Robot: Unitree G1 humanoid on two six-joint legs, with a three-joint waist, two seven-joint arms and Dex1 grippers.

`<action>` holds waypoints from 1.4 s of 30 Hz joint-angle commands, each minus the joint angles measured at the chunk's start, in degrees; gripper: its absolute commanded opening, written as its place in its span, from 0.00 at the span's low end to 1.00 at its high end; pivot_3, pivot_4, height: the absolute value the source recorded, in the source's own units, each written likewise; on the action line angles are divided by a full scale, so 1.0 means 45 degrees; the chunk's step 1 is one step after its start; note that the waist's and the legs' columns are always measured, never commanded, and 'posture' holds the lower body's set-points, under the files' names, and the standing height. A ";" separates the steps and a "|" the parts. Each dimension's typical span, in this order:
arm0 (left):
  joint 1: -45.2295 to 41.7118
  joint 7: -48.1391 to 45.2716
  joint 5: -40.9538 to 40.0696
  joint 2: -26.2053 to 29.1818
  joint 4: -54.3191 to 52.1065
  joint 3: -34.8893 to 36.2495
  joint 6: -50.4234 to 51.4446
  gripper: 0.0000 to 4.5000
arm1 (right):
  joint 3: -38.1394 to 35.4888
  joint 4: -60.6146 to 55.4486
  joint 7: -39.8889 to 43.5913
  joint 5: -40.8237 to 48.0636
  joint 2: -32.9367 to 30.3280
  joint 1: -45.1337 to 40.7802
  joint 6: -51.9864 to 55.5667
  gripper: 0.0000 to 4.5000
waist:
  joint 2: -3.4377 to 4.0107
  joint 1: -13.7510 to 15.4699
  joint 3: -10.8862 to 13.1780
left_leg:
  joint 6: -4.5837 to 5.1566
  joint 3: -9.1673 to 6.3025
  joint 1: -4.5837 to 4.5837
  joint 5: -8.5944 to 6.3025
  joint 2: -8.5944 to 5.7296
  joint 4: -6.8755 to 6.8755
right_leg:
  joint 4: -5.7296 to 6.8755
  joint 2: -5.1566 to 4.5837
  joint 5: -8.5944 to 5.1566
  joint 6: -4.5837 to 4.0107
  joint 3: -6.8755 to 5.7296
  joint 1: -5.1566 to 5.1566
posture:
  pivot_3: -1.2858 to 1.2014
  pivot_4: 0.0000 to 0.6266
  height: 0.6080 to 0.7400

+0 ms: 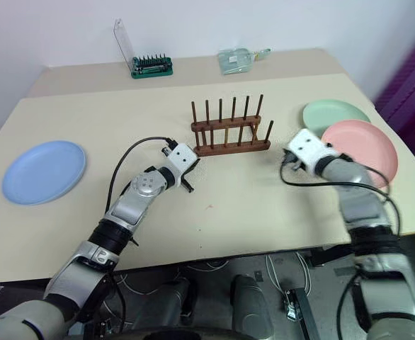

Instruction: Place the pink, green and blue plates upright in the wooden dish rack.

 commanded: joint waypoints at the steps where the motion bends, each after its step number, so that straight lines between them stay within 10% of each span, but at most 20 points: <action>1: 0.0787 -0.2821 -0.2326 -0.0329 -0.2691 -0.0449 0.0458 0.02 | -0.1627 -0.1946 -0.0331 0.0387 -0.0457 0.1345 0.1369 0.86 | -0.0004 0.0044 0.0003 | 0.0008 0.0002 -0.0015 -0.0005 -0.0004 0.0004 | -0.0001 -0.0005 -0.0002 0.0002 0.0002 -0.0015 | 0.52 0.24 1.00; 11: 0.1301 -0.4293 -0.3786 -0.0678 -0.4220 -0.0480 0.1685 0.02 | -0.1049 -0.1807 -0.2972 -0.1575 0.0232 0.2992 0.2661 0.86 | 0.0011 0.0188 0.0002 | 0.0018 0.0035 -0.0080 -0.0006 0.0006 0.0053 | 0.0002 -0.0009 -0.0023 -0.0034 0.0033 -0.0076 | 0.52 0.24 1.00; 19: 0.1643 -0.4100 -0.3845 -0.0458 -0.4730 -0.0309 0.1882 0.02 | -0.0687 -0.1359 -0.4176 -0.2401 0.0334 0.2858 0.2260 0.01 | 0.0011 0.0297 0.0003 | 0.0019 0.0037 -0.0090 -0.0005 -0.0010 0.0049 | -0.0004 -0.0006 -0.0022 -0.0020 0.0030 -0.0078 | 0.52 0.24 1.00; 28: 0.2038 -0.3571 -0.4059 -0.0629 -0.5061 0.0049 0.1994 0.02 | -0.0550 -0.4003 -0.5311 -0.3683 -0.0081 0.3731 -0.0323 0.01 | 0.0019 0.0249 0.0007 | 0.0019 0.0037 -0.0092 -0.0006 -0.0011 0.0052 | -0.0002 -0.0005 -0.0026 -0.0014 0.0030 -0.0081 | 0.52 0.24 1.00; 32: 0.1774 -0.2969 -0.4118 -0.0775 -0.4774 0.0749 0.1868 0.02 | -0.0868 -0.4530 -0.3348 -0.0213 0.1016 0.0520 -0.0750 0.01 | 0.0020 0.0016 0.0031 | 0.0019 0.0044 -0.0084 -0.0005 -0.0001 0.0050 | -0.0001 0.0006 -0.0028 -0.0012 0.0035 -0.0081 | 0.52 0.24 1.00; 42: 0.1462 -0.2323 -0.4139 -0.0608 -0.4704 0.1688 0.1643 0.02 | -0.3823 -0.2212 0.1487 1.1021 0.2578 -0.5914 0.7309 0.01 | 0.0011 0.0349 0.0044 | 0.0050 -0.0021 -0.0139 -0.0024 -0.0030 0.0051 | -0.0026 -0.0019 0.0000 0.0001 -0.0012 -0.0097 | 0.52 0.24 1.00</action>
